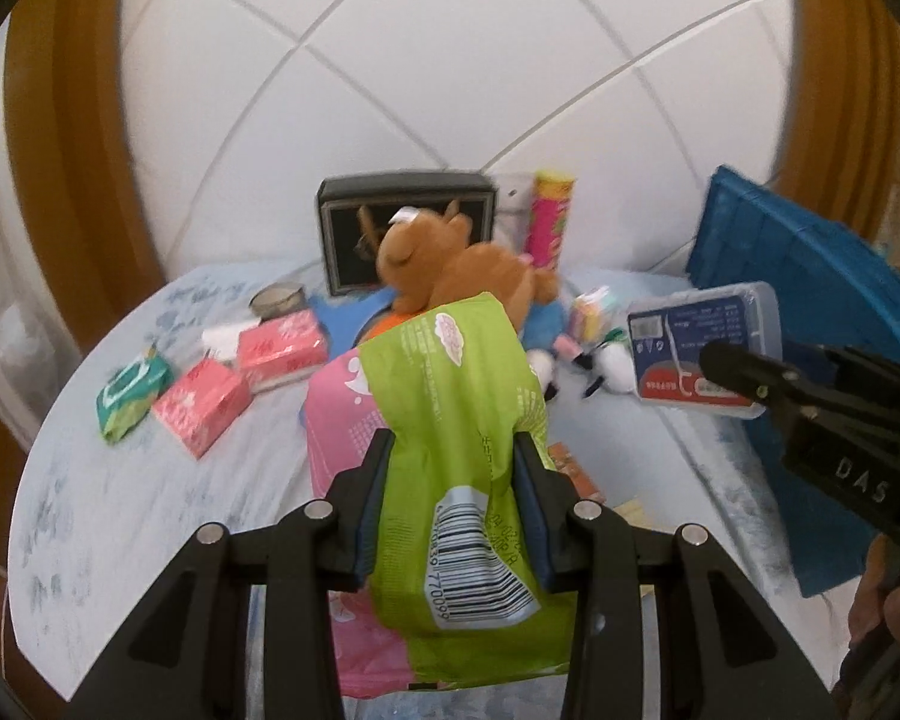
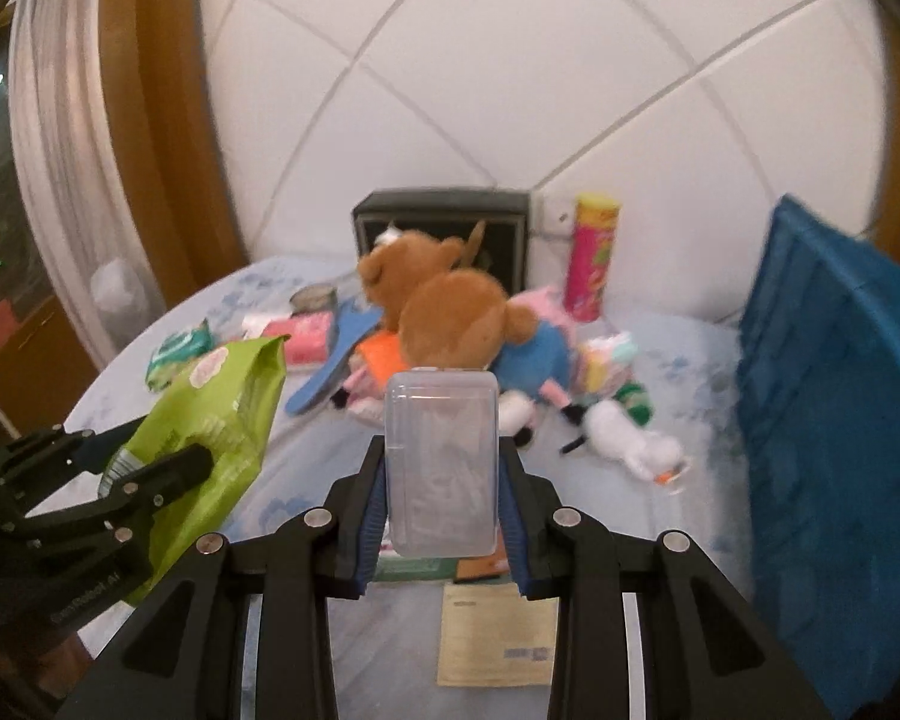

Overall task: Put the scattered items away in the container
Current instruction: 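Carry the wipes pack and clear case into the blue crate and release both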

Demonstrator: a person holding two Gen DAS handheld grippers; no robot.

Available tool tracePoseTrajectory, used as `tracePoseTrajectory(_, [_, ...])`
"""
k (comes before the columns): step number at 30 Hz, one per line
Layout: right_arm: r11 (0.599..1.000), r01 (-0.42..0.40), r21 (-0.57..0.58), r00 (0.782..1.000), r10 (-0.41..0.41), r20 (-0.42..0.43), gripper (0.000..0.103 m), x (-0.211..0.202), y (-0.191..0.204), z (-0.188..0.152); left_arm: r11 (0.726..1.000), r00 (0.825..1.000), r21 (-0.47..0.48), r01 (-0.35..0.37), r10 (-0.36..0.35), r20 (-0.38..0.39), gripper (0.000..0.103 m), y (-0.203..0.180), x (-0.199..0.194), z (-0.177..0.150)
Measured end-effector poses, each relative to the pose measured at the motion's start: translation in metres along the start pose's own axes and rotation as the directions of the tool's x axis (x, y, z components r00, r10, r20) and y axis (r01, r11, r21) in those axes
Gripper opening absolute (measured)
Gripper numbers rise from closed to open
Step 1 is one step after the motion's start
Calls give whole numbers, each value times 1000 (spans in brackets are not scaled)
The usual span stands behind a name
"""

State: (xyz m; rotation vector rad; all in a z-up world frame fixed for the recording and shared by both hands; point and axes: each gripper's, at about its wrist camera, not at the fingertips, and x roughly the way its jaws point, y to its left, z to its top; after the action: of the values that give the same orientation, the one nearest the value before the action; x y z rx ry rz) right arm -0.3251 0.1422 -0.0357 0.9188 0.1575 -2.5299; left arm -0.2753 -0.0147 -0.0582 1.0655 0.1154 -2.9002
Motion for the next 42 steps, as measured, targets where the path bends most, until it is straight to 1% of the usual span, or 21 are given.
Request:
tracePoseTrajectory(3, [998,53,28,997,-54,52,33,-32,-10,5,999,998,26,43,-44,35,38,-15,-13,9])
tracePoseTrajectory(6, [994,99,55,989,-105,101,33,-65,-28,8,995,993,55,83,-87,76,38,-37,-27,21])
tracePoseTrajectory(9, [986,141,84,976,-153,158,33,-102,-55,10,988,984,94,120,-131,117,38,-73,-40,37])
tracePoseTrajectory(12, [977,182,111,956,-203,214,33,-139,-89,10,980,972,126,153,-172,161,38,-118,-54,53])
tracePoseTrajectory(16, [960,235,150,920,-270,284,33,-189,-136,9,965,947,170,198,-233,222,38,-186,-75,74])
tracePoseTrajectory(19, [942,279,185,894,-325,308,33,-222,-181,2,947,927,210,242,-290,239,38,-246,-89,87])
tracePoseTrajectory(20, [934,296,200,887,-347,306,33,-231,-198,-2,940,921,222,258,-309,238,38,-268,-92,90])
tracePoseTrajectory(25, [898,355,261,868,-420,266,33,-259,-268,-24,910,908,269,316,-372,194,38,-350,-91,90])
tracePoseTrajectory(28, [876,380,297,864,-451,223,33,-268,-304,-41,896,913,299,327,-382,144,38,-391,-85,86])
tracePoseTrajectory(32, [858,397,328,866,-468,177,33,-272,-336,-59,887,924,309,343,-378,60,38,-424,-62,80])
tracePoseTrajectory(35, [845,406,347,867,-476,146,33,-273,-358,-71,885,927,314,344,-373,34,38,-437,-55,74])
tracePoseTrajectory(38, [843,406,353,870,-475,133,33,-270,-368,-74,885,930,313,345,-368,15,38,-446,-52,70])
tracePoseTrajectory(40, [841,410,352,871,-476,123,33,-269,-373,-75,889,931,303,344,-365,15,43,-448,-52,70])
tracePoseTrajectory(41, [839,415,352,869,-480,121,36,-269,-375,-75,888,930,305,344,-367,20,50,-451,-54,70])
tracePoseTrajectory(42, [835,422,353,865,-487,119,47,-268,-378,-76,888,930,307,342,-367,26,67,-453,-57,70])
